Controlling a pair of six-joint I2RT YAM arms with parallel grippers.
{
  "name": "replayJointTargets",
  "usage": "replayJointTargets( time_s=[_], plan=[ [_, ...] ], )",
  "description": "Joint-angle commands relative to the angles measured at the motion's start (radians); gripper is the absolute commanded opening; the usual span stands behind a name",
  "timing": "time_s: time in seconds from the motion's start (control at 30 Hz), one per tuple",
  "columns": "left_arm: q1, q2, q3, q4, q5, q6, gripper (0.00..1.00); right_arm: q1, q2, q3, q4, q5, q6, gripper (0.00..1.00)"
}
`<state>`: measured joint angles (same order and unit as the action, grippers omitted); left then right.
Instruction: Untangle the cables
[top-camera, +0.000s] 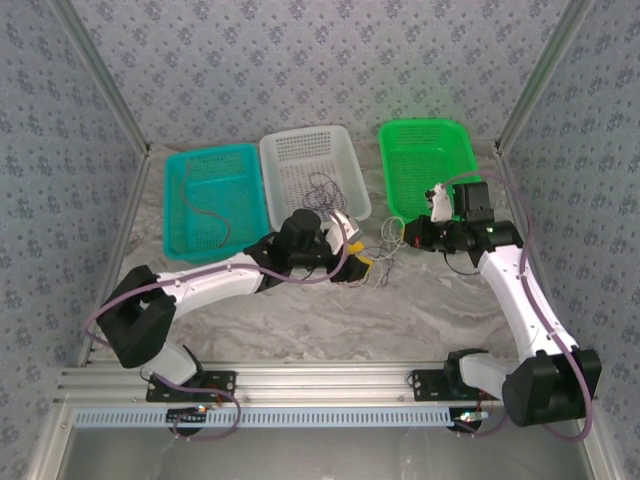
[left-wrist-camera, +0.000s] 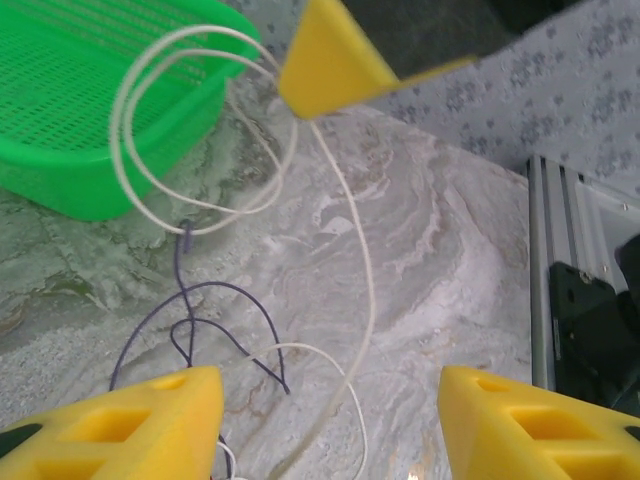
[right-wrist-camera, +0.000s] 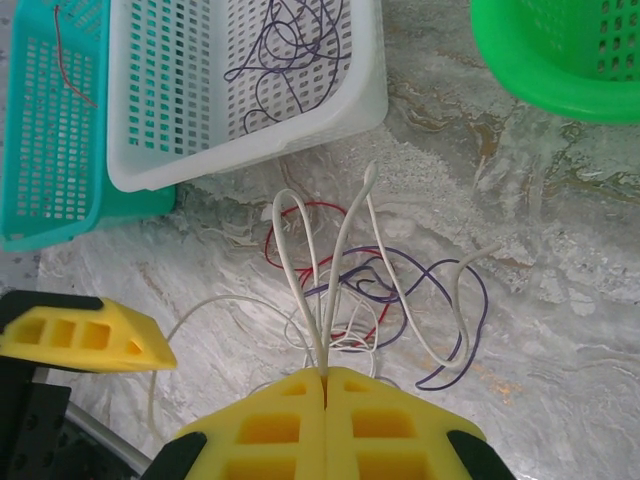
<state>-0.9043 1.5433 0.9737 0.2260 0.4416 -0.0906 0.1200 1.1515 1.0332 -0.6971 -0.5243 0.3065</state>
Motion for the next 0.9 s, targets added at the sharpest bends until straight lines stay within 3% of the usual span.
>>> replayJointTargets(
  time_s=[0.0,0.2,0.3,0.43,0.6,0.87],
  plan=[
    [-0.025,0.015,0.079,-0.110,0.044,0.118,0.59,-0.009,-0.018,-0.009,-0.016,-0.056,0.014,0.00],
    [-0.045,0.063,0.148,-0.188,0.025,0.208,0.54,-0.018,-0.024,-0.014,-0.025,-0.080,0.012,0.00],
    [-0.056,0.099,0.206,-0.253,0.026,0.248,0.40,-0.027,-0.036,-0.026,-0.017,-0.095,0.022,0.00],
    [-0.064,0.127,0.234,-0.294,0.006,0.242,0.14,-0.047,-0.042,-0.033,-0.012,-0.117,0.035,0.00],
    [-0.064,0.092,0.182,-0.234,-0.047,0.183,0.01,-0.069,-0.043,-0.044,-0.017,-0.132,0.042,0.00],
    [-0.045,0.032,0.141,-0.132,-0.020,0.052,0.00,-0.075,-0.045,-0.072,-0.035,-0.120,0.041,0.03]
  ],
)
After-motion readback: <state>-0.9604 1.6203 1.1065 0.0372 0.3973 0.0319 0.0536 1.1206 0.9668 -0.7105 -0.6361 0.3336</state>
